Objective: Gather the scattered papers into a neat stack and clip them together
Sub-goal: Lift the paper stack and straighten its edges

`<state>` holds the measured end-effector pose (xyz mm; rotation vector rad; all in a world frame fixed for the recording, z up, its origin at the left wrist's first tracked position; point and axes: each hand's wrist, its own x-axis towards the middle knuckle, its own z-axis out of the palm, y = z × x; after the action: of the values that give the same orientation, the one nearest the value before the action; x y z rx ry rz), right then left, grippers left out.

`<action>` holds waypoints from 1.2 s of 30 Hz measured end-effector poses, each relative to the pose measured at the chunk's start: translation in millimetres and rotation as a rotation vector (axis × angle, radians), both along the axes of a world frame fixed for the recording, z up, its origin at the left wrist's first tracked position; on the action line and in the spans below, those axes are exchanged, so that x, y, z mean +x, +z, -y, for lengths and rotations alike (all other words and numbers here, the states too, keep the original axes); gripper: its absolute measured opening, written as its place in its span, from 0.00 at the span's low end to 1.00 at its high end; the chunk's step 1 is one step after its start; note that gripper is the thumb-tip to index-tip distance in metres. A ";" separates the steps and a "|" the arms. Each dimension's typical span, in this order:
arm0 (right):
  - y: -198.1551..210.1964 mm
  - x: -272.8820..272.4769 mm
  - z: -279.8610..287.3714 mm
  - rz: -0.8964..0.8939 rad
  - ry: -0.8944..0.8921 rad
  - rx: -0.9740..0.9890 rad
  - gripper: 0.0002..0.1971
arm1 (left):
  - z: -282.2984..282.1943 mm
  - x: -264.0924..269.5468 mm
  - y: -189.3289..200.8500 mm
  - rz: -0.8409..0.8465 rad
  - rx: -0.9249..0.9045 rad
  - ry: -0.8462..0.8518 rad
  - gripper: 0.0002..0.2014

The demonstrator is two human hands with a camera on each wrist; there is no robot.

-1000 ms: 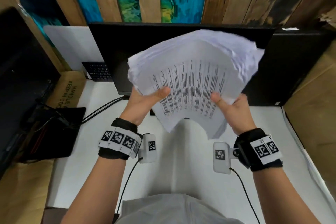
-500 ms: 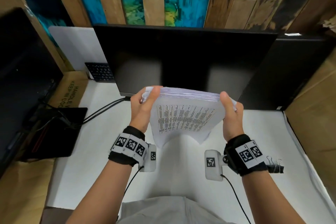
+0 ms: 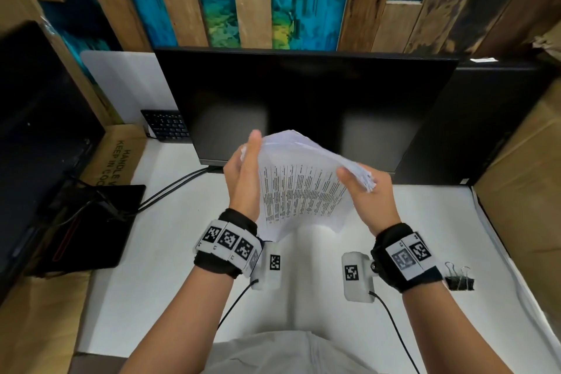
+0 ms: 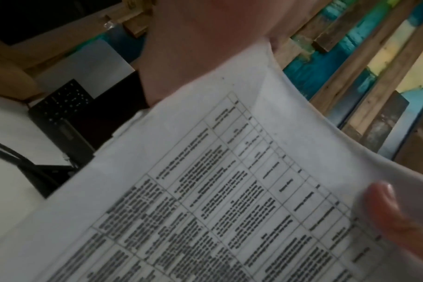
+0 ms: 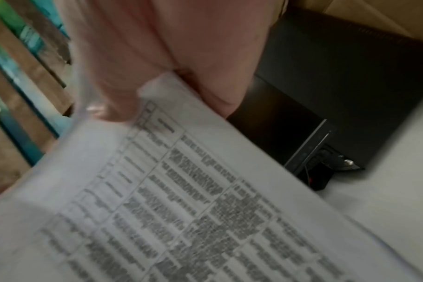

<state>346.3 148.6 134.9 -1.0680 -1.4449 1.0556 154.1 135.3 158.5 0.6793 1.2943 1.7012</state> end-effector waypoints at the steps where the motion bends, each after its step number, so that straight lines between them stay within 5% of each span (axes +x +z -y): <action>1: 5.3 -3.9 -1.0 -0.028 -0.045 0.012 0.08 | 0.8 2.1 2.5 -0.062 0.031 -0.047 0.12; 4: 32.6 -13.9 -2.2 -0.117 -0.116 0.137 0.08 | 1.7 7.6 15.6 -0.265 0.156 -0.082 0.07; 8: 56.8 -14.7 4.2 -0.232 -0.117 0.275 0.04 | 4.5 6.3 30.0 -0.260 0.306 0.051 0.08; 10: 48.5 -10.1 7.3 -0.190 -0.124 0.244 0.02 | 6.1 2.4 20.1 -0.283 0.278 0.066 0.14; 14: 11.6 1.4 11.3 -0.087 -0.016 -0.034 0.18 | 6.5 -9.5 -13.8 -0.334 0.035 -0.056 0.37; 17: 1.4 15.5 6.1 -0.080 0.025 -0.127 0.24 | 2.4 -23.7 -24.7 -0.271 -0.006 -0.154 0.42; 23: -1.7 29.3 -1.1 0.074 0.216 -0.191 0.32 | -10.0 -40.2 -28.3 -0.310 -0.048 -0.428 0.40; 25: -4.4 30.6 -1.7 0.025 0.235 -0.177 0.31 | -11.9 -41.9 -27.2 -0.360 -0.019 -0.451 0.40; 27: -4.7 25.9 -2.3 0.031 0.203 -0.144 0.24 | -11.7 -36.0 -25.7 -0.349 0.013 -0.499 0.29; 31: 10.2 5.0 -5.6 -0.013 -0.051 -0.026 0.10 | -11.4 -9.2 -16.9 -0.450 0.097 -0.311 0.05; 36: 38.9 1.8 -0.2 -0.106 -0.063 0.204 0.07 | -7.8 -11.0 7.7 -0.382 0.279 -0.138 0.17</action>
<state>348.1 148.7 173.9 -0.8929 -1.3919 0.8856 143.1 143.1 166.2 1.2785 1.2371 1.7065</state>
